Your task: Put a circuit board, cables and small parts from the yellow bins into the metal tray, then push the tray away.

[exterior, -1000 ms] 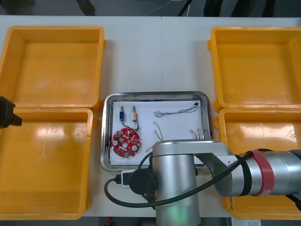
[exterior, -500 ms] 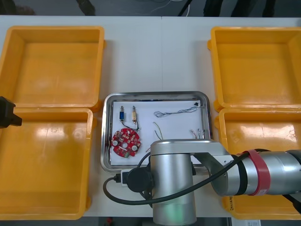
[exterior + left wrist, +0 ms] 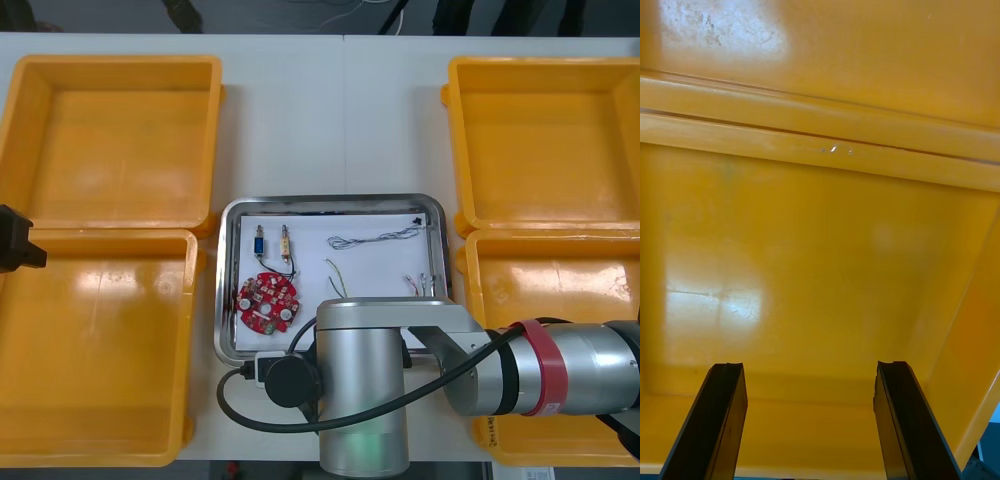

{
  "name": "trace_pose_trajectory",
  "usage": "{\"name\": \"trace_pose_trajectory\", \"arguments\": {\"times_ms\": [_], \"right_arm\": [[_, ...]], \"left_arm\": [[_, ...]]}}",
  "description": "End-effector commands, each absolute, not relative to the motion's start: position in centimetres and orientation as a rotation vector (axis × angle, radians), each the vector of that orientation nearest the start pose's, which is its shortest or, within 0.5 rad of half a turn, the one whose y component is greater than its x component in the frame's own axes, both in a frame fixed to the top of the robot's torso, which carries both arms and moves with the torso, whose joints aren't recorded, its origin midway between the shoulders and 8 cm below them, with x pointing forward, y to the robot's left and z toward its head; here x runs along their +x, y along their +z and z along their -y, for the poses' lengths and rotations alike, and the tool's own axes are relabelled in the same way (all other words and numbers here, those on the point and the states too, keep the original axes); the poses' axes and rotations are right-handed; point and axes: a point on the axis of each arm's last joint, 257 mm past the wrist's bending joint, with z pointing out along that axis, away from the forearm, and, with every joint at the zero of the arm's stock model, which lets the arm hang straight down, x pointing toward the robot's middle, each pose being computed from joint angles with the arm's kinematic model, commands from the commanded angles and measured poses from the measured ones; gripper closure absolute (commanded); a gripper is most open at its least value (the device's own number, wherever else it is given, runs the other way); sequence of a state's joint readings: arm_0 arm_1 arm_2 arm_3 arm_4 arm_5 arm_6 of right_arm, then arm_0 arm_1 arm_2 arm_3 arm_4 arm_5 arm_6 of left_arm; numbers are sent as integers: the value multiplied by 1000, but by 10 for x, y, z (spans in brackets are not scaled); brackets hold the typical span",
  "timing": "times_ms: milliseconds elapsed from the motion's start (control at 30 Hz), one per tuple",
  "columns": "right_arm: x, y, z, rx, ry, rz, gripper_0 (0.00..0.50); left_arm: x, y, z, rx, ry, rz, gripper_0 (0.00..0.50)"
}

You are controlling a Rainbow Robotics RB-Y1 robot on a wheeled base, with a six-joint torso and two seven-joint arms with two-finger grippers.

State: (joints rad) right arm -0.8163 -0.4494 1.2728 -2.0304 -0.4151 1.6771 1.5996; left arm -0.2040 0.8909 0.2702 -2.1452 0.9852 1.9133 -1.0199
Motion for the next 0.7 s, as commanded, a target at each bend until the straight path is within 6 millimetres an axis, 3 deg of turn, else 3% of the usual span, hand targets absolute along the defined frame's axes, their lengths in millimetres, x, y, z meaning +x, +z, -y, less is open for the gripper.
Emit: {"name": "trace_pose_trajectory", "arguments": {"times_ms": [33, 700], "right_arm": [[319, -317, 1, -2020, -426, -1849, 0], [318, -322, 0, -1998, -424, -1847, 0]], "left_arm": [[367, -140, -386, -133, 34, -2708, 0], [367, -140, -386, -133, 34, -2708, 0]]}}
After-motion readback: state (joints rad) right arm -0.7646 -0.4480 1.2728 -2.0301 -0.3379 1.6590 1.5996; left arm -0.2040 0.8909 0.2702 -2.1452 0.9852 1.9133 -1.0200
